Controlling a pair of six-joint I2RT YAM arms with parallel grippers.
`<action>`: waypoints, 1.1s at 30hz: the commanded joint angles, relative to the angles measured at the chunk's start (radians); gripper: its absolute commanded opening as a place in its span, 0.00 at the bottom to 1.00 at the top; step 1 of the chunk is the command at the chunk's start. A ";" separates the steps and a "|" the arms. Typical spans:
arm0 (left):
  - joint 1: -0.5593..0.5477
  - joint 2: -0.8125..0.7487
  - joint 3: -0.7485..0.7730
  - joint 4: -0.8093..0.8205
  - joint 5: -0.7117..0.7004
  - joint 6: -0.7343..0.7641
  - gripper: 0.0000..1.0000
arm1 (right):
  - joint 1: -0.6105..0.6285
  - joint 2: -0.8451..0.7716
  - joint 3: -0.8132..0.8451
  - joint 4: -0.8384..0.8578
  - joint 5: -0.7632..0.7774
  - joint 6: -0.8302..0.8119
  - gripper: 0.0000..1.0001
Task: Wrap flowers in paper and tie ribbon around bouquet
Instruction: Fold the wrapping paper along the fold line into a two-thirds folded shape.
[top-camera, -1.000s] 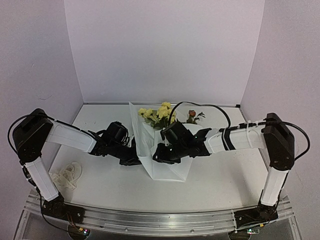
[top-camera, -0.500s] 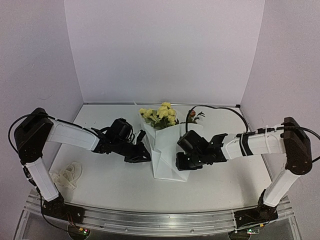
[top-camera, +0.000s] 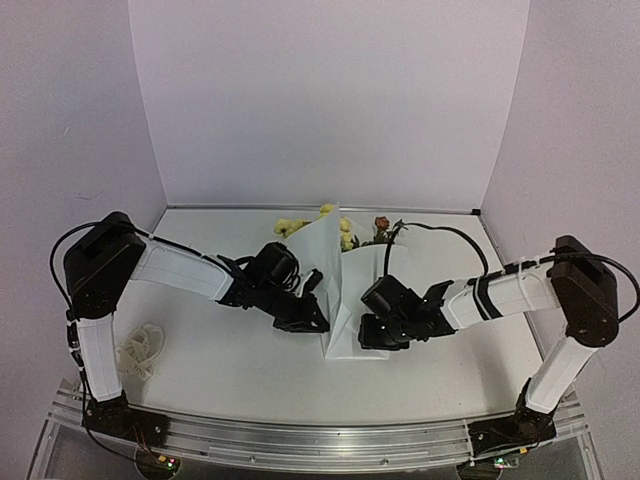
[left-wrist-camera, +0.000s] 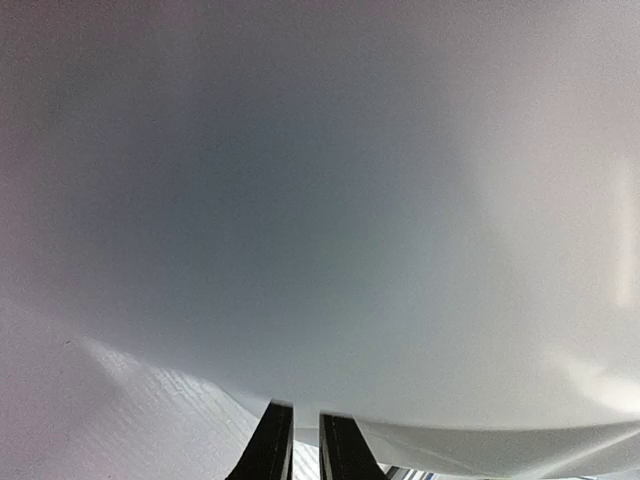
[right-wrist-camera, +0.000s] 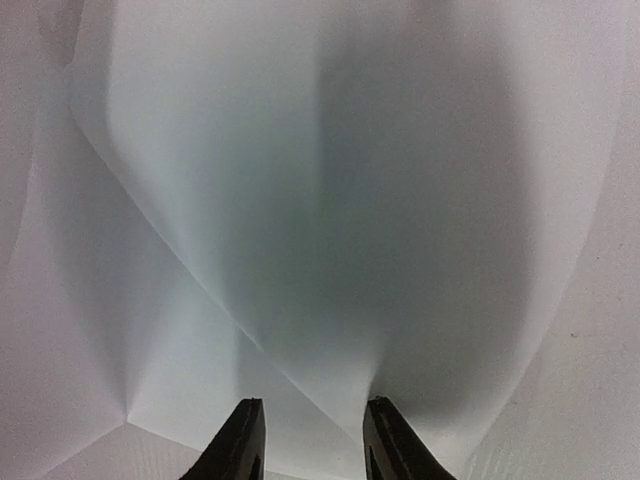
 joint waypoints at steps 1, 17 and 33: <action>-0.015 0.037 0.072 -0.030 0.010 0.039 0.12 | -0.007 0.003 -0.038 0.087 -0.015 0.058 0.34; -0.027 0.062 0.104 -0.054 0.012 0.047 0.12 | 0.082 -0.325 -0.051 0.005 0.145 0.077 0.56; -0.029 0.038 0.104 -0.087 0.020 0.075 0.12 | 0.138 -0.114 0.265 -0.277 0.195 0.094 0.81</action>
